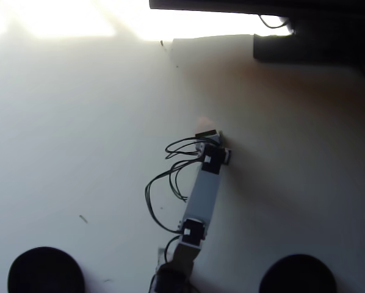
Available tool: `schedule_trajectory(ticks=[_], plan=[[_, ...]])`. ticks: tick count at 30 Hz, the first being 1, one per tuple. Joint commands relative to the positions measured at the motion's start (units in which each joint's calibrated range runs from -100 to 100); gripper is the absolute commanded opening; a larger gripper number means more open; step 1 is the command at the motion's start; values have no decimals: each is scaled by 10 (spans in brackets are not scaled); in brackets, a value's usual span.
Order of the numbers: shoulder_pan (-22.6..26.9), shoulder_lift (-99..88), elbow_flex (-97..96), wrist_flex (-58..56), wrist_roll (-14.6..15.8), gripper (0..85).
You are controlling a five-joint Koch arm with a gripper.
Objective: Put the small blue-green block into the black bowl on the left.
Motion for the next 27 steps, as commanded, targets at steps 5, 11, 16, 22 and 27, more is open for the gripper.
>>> schedule_trajectory(ticks=[5,11,16,22,27], plan=[[-5,41,31,42,-8,478],[-8,71,33,61,-11,478],[-13,94,36,74,-14,464],[-21,114,48,87,-13,250],[-24,101,47,101,-17,123]])
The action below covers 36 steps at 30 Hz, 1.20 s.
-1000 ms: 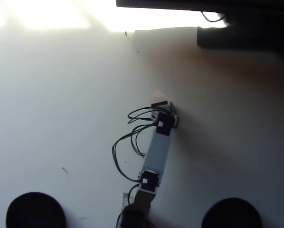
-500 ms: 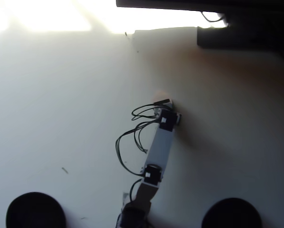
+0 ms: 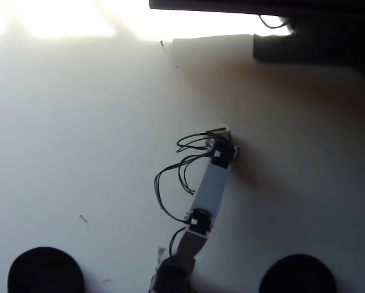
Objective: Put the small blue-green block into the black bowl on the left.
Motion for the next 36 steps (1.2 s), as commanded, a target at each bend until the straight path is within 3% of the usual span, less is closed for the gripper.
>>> schedule_trajectory(ticks=[1,9,16,25,36], plan=[[-1,-21,33,10,-4,122],[20,-138,-49,-11,-3,123],[68,-333,-212,-19,18,123],[188,-532,-372,-36,85,123],[378,-605,-317,-165,195,122]])
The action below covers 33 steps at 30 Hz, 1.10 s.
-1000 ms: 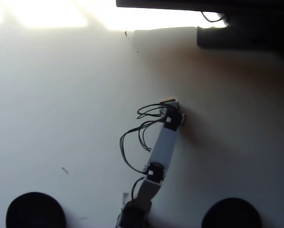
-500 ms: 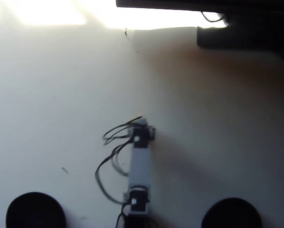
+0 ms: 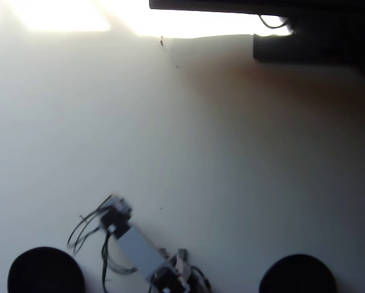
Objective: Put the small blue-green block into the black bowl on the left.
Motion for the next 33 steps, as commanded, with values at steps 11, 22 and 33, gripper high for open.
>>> schedule_trajectory(ticks=[11,22,33], plan=[[139,136,343,-150,69,96],[263,348,620,-227,58,97],[286,384,571,-189,56,101]])
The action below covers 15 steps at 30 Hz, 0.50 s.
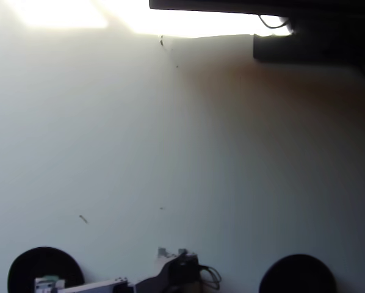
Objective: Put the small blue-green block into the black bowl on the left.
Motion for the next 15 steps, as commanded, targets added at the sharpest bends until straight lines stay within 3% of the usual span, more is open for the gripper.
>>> schedule_trajectory(ticks=[1,4,7,15], plan=[[-2,-24,18,5,0,106],[-5,-16,19,10,0,162],[-10,-2,19,6,2,368],[-21,-3,22,4,4,395]])
